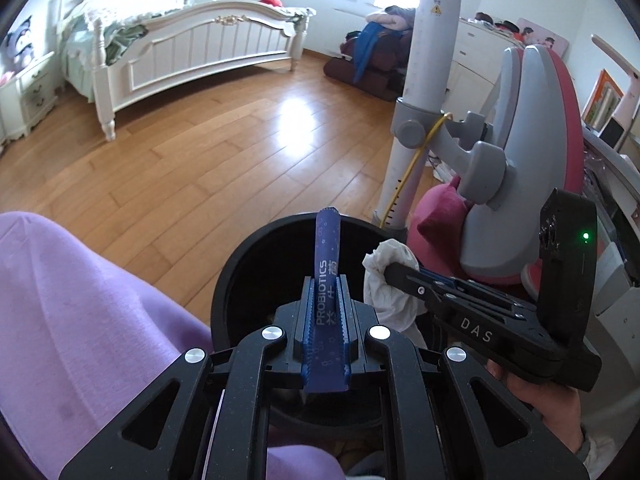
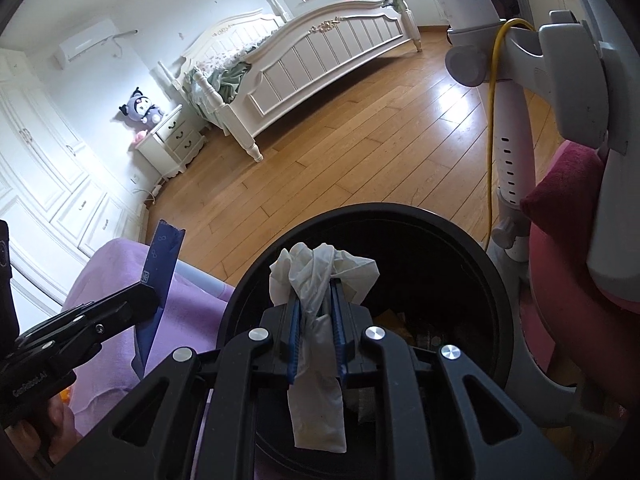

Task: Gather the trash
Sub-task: 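Carry the stick and cloth over the black bin and open both tools, then grasp the white spray nozzle with the left tool while the right tool grasps the green Doublemint pack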

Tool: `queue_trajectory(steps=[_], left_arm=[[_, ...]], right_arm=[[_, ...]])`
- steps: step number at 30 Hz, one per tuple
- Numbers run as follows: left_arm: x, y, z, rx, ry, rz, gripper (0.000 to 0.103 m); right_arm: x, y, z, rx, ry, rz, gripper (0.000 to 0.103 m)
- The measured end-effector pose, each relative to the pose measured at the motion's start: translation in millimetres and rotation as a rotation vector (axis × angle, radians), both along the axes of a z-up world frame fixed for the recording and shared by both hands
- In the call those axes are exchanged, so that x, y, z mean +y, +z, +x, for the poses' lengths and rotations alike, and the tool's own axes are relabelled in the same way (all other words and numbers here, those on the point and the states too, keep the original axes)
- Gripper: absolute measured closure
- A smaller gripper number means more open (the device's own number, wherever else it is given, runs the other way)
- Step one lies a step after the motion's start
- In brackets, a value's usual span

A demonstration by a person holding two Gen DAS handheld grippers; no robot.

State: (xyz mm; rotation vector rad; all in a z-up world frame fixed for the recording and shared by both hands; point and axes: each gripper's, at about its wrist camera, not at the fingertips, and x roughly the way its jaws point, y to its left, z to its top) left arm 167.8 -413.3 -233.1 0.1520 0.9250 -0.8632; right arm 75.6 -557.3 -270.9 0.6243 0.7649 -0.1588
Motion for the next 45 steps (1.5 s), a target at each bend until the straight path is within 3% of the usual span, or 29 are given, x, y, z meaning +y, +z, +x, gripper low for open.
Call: queue_trajectory(steps=[1,2,3,4,5,11,15,25,30,35,39,41,45], left_arm=[[-1,0,0,-0.004,0.001,0.006,0.083],[-2,0,-1,-0.008,0.005,0.010,0.068],[-1,1,-1,-0.016,0.014,0.010,0.058],[0,2,-2,-0.027,0.026,0.009,0.039],[2,4,-3,-0.042,0.037,0.004,0.031],[20,18,-2,-0.046,0.059,-0.009,0.031],[54,33,2,-0.053,0.117,-0.020,0.031],[216,70,19,-0.111,0.393,0.013,0.031],[305,72,26,-0.100,0.545,0.031,0.031],[355,54,54,0.000,0.574,0.041,0.031],[353,41,75,0.045,0.498,0.013,0.031],[340,29,82,0.052,0.455,0.069,0.049],[343,12,94,0.072,0.451,0.115,0.065]], right_arm=[[-1,-1,0,0.005,-0.008,0.001,0.075],[-3,-1,-1,0.004,-0.019,0.005,0.058],[-4,-1,-3,-0.006,-0.032,0.012,0.049],[-5,0,-5,-0.016,-0.042,0.019,0.035],[-5,0,-6,-0.022,-0.045,0.026,0.032],[3,6,-5,-0.024,-0.012,0.047,0.032],[21,16,-2,-0.040,0.037,0.040,0.032],[107,57,21,-0.090,0.255,0.007,0.032],[167,80,43,-0.107,0.400,-0.022,0.033],[232,100,64,-0.124,0.544,-0.063,0.034],[279,101,74,-0.098,0.640,-0.100,0.039],[293,98,76,-0.083,0.670,-0.108,0.042],[316,94,85,-0.050,0.710,-0.126,0.042]])
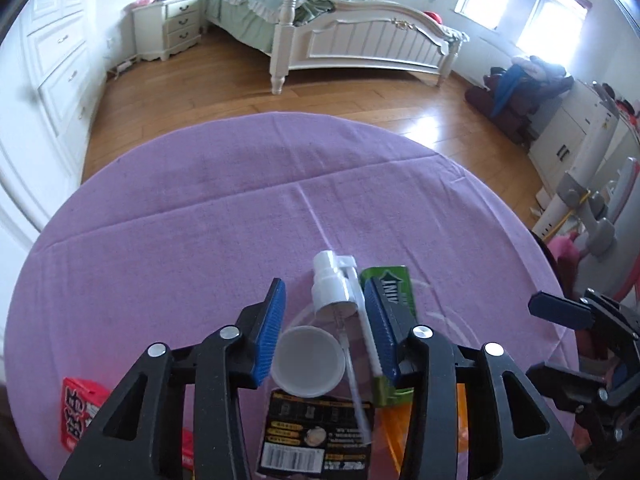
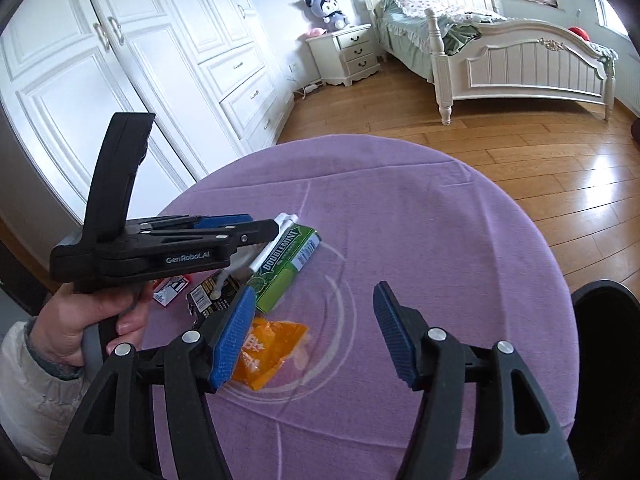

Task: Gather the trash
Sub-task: 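Grasp the white spray nozzle with the left tool while the right tool grasps the green Doublemint pack, then carry the nozzle and Doublemint pack over the black bin and open both tools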

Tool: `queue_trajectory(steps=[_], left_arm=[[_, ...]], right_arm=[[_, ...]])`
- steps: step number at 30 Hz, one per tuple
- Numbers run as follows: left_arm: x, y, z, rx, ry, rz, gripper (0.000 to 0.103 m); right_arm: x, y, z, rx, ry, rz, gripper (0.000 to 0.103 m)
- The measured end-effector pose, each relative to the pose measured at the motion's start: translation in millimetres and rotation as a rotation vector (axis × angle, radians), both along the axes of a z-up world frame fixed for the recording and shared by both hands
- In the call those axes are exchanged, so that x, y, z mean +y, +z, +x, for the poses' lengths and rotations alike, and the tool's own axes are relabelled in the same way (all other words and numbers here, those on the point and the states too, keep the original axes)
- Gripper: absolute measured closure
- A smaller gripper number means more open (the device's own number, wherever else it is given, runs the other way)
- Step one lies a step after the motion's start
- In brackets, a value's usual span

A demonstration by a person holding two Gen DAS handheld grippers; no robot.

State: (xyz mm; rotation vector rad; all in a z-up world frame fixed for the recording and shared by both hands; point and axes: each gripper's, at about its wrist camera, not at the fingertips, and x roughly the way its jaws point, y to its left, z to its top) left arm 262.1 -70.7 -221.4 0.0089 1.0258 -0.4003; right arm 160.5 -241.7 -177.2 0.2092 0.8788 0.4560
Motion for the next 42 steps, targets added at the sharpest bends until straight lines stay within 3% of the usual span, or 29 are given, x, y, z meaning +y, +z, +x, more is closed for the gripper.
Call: queue_trajectory(steps=[4,9,13,18,19,20,23,29,36,42], left_arm=[[22,-8,14,0.010,0.048,-0.041,0.073],[28,-8,27,-0.007,0.058,-0.034,0.074],[36,-8,34,-0.009,0.100,-0.055,0.075],[43,0,32,-0.053,0.120,-0.099,0.076],[43,3,28,-0.062,0.123,-0.110,0.076],[43,7,26,-0.073,0.126,-0.120,0.076],[39,23,16,-0.114,0.130,-0.140,0.076],[6,58,-11,-0.177,0.068,-0.171,0.076],[-89,71,-48,-0.195,-0.104,-0.181,0.076],[-182,62,-77,-0.189,-0.259,-0.175,0.076]], right_arm=[[16,-6,13,0.030,0.033,-0.023,0.044],[36,-13,38,0.075,0.045,-0.031,0.044],[57,-23,58,0.113,0.050,-0.116,0.045],[77,-28,63,0.072,0.074,-0.284,0.063],[76,-28,63,0.063,0.074,-0.303,0.071],[73,-28,61,0.056,0.075,-0.301,0.073],[47,-28,54,0.055,0.056,-0.198,0.073],[-22,-13,23,-0.035,-0.052,0.005,0.073],[-109,4,-20,-0.146,-0.248,0.063,0.073],[-183,-5,-49,-0.150,-0.402,0.086,0.073]])
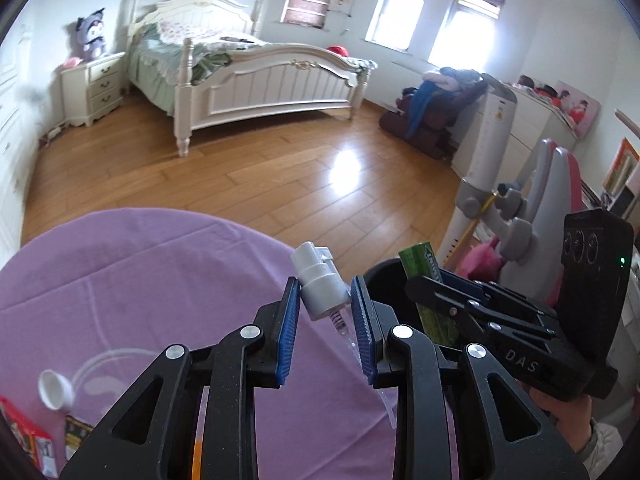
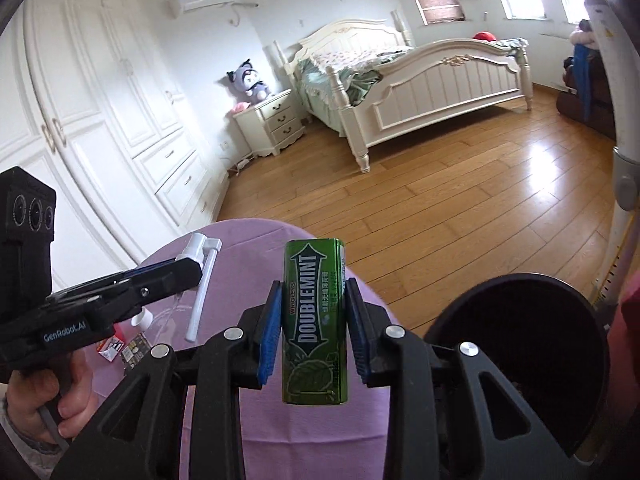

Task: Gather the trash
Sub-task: 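Carry the nozzle and Doublemint pack over the black bin and open both tools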

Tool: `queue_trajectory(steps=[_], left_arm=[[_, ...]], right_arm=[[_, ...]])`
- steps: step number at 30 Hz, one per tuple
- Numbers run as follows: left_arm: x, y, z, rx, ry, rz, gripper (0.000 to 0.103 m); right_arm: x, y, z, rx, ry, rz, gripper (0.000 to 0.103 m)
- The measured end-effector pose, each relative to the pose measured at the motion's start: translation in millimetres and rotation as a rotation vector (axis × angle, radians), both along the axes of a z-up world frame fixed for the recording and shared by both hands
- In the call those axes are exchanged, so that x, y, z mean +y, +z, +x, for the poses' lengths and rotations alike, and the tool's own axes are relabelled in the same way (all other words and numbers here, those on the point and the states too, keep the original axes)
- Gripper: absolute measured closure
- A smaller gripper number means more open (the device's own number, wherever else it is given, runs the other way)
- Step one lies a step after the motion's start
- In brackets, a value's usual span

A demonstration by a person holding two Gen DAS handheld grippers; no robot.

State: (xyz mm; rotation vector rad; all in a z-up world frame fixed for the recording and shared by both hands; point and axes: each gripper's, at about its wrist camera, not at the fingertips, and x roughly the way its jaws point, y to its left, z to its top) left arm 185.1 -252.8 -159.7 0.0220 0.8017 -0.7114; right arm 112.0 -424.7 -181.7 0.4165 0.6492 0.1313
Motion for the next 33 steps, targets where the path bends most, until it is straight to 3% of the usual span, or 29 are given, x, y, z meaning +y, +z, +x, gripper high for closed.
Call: queue_trajectory(steps=[6,16,23,33], left_arm=[[-80,-22,-19,0.016,-0.126,0.032,0.076],[-151,-63,-23,0.065,-0.230,0.124,0.076],[-172,-78,-24,0.084,-0.256,0.157,0.076],[-183,-84,-23,0.094,-0.269,0.179,0.076]], right_arm=[[-65,-34,-22,0.055,-0.144,0.051,0.073],[-120,-90,-40,0.169,-0.257,0.097,0.073],[-136,-117,-40,0.215,-0.258,0.125,0.073],[-145,-130,-43,0.243,-0.268,0.142,0.073]])
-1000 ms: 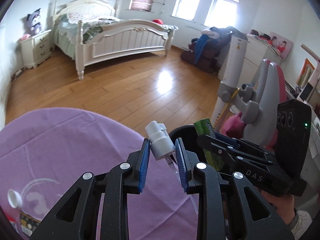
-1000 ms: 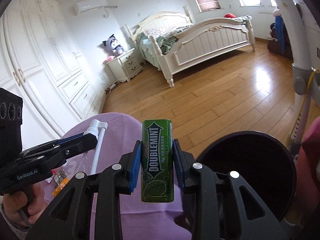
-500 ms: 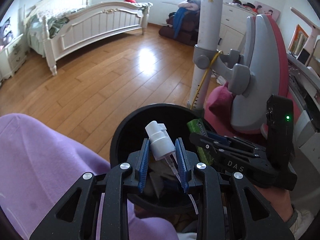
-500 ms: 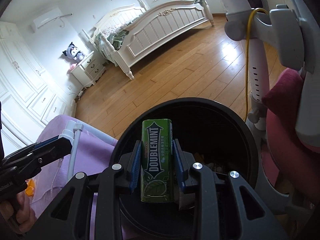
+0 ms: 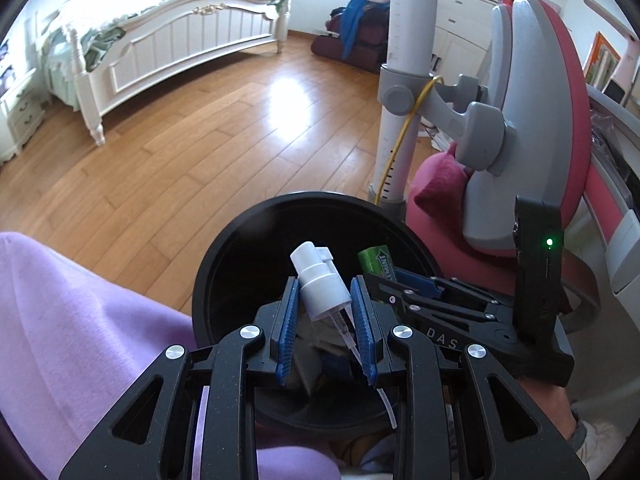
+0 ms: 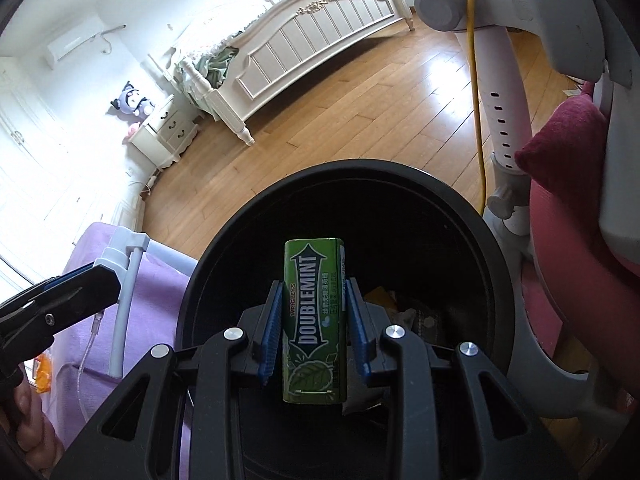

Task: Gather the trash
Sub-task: 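Carry the nozzle and Doublemint pack over the black bin and open both tools, then grasp the white cup with the left tool while the right tool grasps the orange packet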

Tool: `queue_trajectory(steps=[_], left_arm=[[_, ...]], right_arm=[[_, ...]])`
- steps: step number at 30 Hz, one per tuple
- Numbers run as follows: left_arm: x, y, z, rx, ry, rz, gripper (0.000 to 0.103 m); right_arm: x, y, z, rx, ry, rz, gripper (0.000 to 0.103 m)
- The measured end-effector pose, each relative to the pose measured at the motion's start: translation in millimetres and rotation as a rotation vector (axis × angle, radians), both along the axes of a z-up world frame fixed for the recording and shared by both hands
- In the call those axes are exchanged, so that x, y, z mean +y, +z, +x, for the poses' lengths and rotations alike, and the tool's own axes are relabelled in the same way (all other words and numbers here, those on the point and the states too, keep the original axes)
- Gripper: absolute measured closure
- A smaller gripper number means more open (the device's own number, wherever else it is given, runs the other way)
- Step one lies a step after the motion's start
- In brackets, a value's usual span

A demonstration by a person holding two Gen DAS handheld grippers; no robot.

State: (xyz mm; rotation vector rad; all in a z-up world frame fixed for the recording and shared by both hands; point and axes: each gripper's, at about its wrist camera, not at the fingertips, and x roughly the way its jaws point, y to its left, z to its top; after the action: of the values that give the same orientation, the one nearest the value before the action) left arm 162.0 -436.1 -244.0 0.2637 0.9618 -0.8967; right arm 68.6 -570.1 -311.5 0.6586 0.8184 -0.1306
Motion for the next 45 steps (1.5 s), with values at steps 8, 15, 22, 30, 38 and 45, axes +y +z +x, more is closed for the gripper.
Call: queue_trajectory(steps=[8,15,22,30,38,45], left_arm=[[3,10,-7,-0.051,0.025,0.009,0.033],[23,45,-14,-0.123,0.052,-0.019,0.024],[62,88,-33,-0.264,0.100,-0.057,0.019],[144,110,-35,-0.274,0.196,-0.104,0.018],[282,85,-4,-0.166,0.407,-0.064,0.018],[393,64,40,-0.099,0.623,0.049,0.029]], right_arm=[[8,12,0,0.016,0.003,-0.040,0.059],[25,35,-2,-0.019,0.014,-0.051,0.052],[57,67,-3,-0.077,0.059,-0.064,0.049],[112,103,9,-0.133,0.163,-0.098,0.044],[220,125,27,-0.158,0.478,-0.152,0.039],[314,126,37,-0.132,0.714,-0.169,0.030]])
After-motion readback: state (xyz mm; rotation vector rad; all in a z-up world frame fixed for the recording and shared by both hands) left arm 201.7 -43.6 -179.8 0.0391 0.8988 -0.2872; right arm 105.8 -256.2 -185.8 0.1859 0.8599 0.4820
